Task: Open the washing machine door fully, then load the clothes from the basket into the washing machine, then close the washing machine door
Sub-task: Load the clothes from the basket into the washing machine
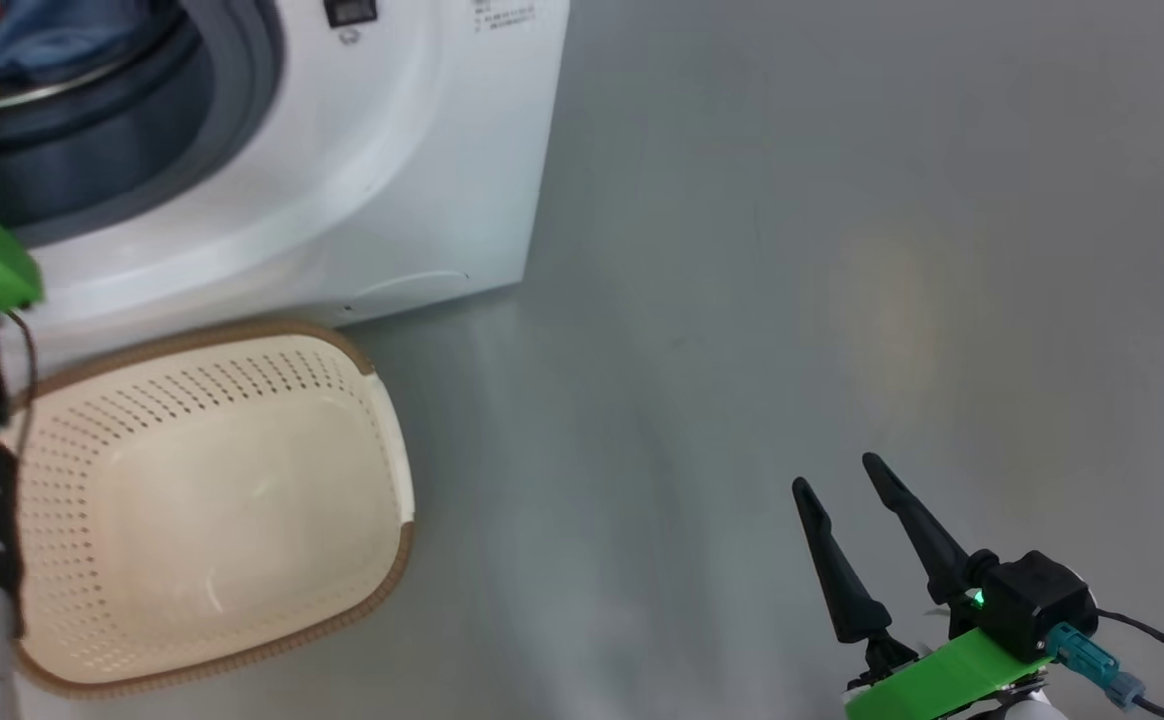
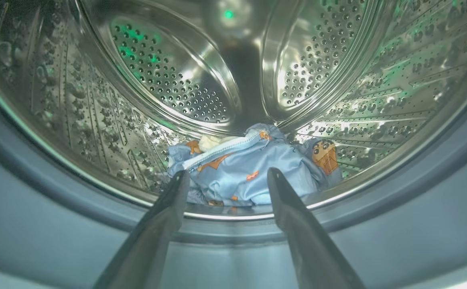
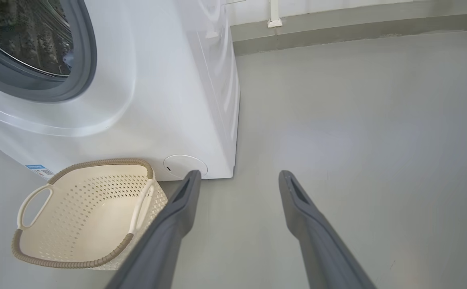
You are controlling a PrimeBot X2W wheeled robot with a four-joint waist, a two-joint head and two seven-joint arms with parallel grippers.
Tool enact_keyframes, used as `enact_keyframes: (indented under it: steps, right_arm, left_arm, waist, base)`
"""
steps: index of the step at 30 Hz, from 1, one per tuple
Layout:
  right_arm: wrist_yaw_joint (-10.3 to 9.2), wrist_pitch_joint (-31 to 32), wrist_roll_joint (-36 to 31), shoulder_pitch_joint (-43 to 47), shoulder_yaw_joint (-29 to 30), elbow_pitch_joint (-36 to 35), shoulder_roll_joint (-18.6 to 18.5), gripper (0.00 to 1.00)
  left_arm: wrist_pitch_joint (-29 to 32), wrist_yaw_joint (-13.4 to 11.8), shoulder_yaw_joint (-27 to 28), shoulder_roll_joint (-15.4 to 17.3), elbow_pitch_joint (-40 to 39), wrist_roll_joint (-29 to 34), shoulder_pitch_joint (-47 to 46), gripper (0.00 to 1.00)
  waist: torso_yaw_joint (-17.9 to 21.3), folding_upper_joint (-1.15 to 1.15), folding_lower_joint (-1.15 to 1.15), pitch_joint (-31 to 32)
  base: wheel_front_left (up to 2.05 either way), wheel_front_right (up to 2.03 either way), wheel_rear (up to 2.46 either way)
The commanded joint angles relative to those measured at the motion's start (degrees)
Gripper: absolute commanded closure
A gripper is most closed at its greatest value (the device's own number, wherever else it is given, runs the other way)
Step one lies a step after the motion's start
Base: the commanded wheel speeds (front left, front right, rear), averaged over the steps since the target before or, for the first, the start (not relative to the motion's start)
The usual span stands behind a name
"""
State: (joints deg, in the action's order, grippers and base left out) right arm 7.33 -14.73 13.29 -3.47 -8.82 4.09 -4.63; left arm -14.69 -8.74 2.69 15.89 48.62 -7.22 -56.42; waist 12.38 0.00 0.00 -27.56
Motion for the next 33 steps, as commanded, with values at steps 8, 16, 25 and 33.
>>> enact_keyframes:
  steps: [8,16,25,33]
  right_arm:
    - [0.16,-0.3,1.1,-0.3,-2.5,0.9,-0.7,0.00]
    - [0.16,-0.3,1.4,-0.1,-2.1,1.5,-0.3,0.00]
    - [0.16,-0.3,1.3,0.6,-0.6,1.7,0.1,0.00]
    - [0.16,-0.3,1.5,2.5,-0.2,2.0,0.6,0.00]
  left_arm:
    - [-0.3,2.5,2.6,-3.6,-4.7,-1.5,12.0,0.00]
    - [-0.3,4.8,4.6,-8.0,-10.2,-2.4,22.4,0.00]
    - [-0.3,6.4,3.8,-10.7,-16.2,-0.5,33.1,0.00]
    - [-0.3,5.8,3.6,-12.3,-22.6,0.3,43.8,0.00]
  waist:
    - [-4.3,0.00,0.00,10.4]
    - [-7.4,0.00,0.00,14.7]
    - [-10.4,0.00,0.00,18.2]
    - [-11.1,0.00,0.00,22.6]
  base:
    - [0.00,0.00,0.00]
    - [0.00,0.00,0.00]
    - [0.00,0.00,0.00]
    - [0.00,0.00,0.00]
